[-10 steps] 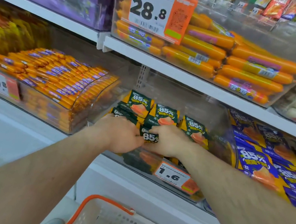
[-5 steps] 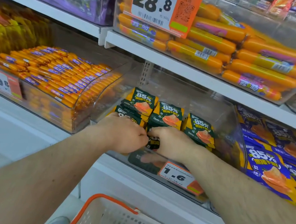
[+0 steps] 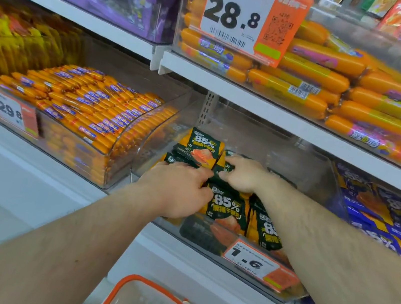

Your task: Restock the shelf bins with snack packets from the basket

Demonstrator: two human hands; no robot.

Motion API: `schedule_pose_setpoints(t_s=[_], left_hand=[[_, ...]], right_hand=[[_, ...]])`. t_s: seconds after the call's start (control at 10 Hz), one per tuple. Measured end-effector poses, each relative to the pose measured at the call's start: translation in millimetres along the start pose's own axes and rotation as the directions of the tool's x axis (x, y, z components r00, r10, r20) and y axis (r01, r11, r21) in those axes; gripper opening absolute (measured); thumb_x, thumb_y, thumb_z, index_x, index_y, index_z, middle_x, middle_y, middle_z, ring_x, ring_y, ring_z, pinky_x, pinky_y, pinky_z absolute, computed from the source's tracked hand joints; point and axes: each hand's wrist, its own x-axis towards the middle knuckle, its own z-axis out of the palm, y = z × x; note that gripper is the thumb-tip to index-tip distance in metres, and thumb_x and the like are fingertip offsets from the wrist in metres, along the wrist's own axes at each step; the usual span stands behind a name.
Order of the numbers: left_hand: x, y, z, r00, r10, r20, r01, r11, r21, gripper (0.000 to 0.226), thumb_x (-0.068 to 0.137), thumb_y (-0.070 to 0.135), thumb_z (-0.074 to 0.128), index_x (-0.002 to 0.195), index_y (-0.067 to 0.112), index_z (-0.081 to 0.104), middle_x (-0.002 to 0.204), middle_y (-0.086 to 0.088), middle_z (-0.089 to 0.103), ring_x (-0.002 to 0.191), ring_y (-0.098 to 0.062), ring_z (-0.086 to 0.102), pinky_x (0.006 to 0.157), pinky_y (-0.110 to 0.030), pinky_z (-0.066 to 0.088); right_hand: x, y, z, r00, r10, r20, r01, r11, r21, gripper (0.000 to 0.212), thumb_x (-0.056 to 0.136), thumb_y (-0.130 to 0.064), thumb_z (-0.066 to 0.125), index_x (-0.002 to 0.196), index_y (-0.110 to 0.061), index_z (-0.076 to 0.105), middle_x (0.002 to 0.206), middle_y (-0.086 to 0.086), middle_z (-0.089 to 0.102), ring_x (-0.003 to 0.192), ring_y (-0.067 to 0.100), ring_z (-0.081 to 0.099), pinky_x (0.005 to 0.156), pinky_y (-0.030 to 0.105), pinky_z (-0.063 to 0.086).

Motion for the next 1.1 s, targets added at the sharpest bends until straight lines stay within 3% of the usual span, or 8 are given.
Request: schedule_pose_setpoints(t_s=[0.2,0.4,0.5,0.6,0.7,0.8,1.0,1.1], left_hand=[[-2.0,2.0,-1.4,1.0,-0.006,-0.01,0.006,1.0,-0.001,0.047,0.098,0.041,0.03,0.144,0.036,0.038,0.143,-0.002,0.051,0.13,-0.024,0.043,0.106,-0.042,0.032],[-6.2,4.9,-3.8,1.0,-0.009,-0.011,0.009,1.0,0.021,0.043,0.099,0.039,0.03,0.14,0.034,0.043,0.142,-0.002,0.052,0.129,-0.025,0.045,0.105,-0.042,0.032],[-6.6,5.1,-3.5,1.0,-0.003,-0.024,0.004,1.0,0.028,0.041,0.098,0.038,0.031,0.135,0.033,0.047,0.139,-0.001,0.054,0.125,-0.025,0.048,0.103,-0.042,0.033],[-6.0,4.9,-2.1,1.0,-0.002,-0.021,0.003,0.999,0.038,0.042,0.098,0.04,0.03,0.136,0.034,0.046,0.137,-0.002,0.055,0.124,-0.026,0.049,0.103,-0.043,0.033],[-4.5,4.7,-0.5,1.0,0.009,-0.025,-0.008,0.999,0.053,0.042,0.098,0.041,0.03,0.136,0.034,0.046,0.136,-0.002,0.056,0.124,-0.026,0.049,0.103,-0.043,0.034],[-3.6,3.4,0.1,1.0,0.006,-0.028,-0.004,0.999,0.048,0.043,0.098,0.041,0.03,0.136,0.033,0.047,0.135,-0.003,0.056,0.123,-0.026,0.05,0.102,-0.043,0.034],[-9.9,5.7,-5.3,0.998,0.002,-0.055,-0.004,0.999,-0.035,0.04,0.098,0.038,0.038,0.134,0.031,0.053,0.133,-0.001,0.057,0.12,-0.024,0.053,0.099,-0.036,0.042],[-18.9,6.2,-13.3,0.992,-0.028,-0.125,-0.02,0.93,-0.368,0.033,0.097,0.023,0.048,0.127,0.024,0.062,0.115,0.002,0.062,0.104,-0.019,0.062,0.081,-0.019,0.048]], right_hand=[[-10.5,25.6,-6.6,0.962,0.169,-0.215,-0.136,0.978,0.16,0.041,0.098,-0.023,0.048,0.139,-0.017,0.053,0.142,0.009,0.054,0.122,0.028,0.055,0.094,0.031,0.046],[-28.0,50.3,2.7,0.946,0.309,-0.099,-0.316,0.946,-0.071,0.048,0.095,-0.014,0.043,0.143,-0.015,0.05,0.151,0.011,0.044,0.133,0.031,0.047,0.101,0.032,0.043],[-22.8,44.1,-0.1,0.934,0.3,-0.194,-0.304,0.953,0.009,0.047,0.089,-0.017,0.045,0.135,-0.019,0.058,0.142,0.008,0.055,0.122,0.031,0.056,0.094,0.033,0.049],[-14.7,20.2,0.4,0.947,0.157,-0.282,-0.14,0.987,0.077,0.048,0.098,-0.034,0.048,0.145,-0.029,0.046,0.15,0.004,0.046,0.132,0.029,0.048,0.103,0.036,0.043],[-7.0,-3.5,6.4,0.984,0.014,-0.176,-0.022,0.999,-0.046,0.055,0.101,-0.047,0.042,0.153,-0.032,0.031,0.162,0.001,0.024,0.145,0.029,0.029,0.115,0.039,0.03],[-1.4,-8.2,12.7,0.997,0.023,-0.074,-0.031,0.994,-0.107,0.054,0.103,-0.049,0.036,0.154,-0.031,0.03,0.163,0.0,0.02,0.148,0.028,0.022,0.118,0.039,0.027],[-39.9,-12.7,0.1,0.976,0.027,-0.217,-0.015,0.998,0.055,0.043,0.101,-0.041,0.045,0.142,-0.027,0.05,0.148,0.007,0.047,0.128,0.03,0.049,0.099,0.034,0.044],[-66.0,-22.3,-3.9,0.956,-0.012,-0.294,0.04,0.995,0.088,0.027,0.094,-0.035,0.054,0.111,-0.021,0.07,0.12,0.006,0.066,0.105,0.028,0.061,0.09,0.038,0.053]])
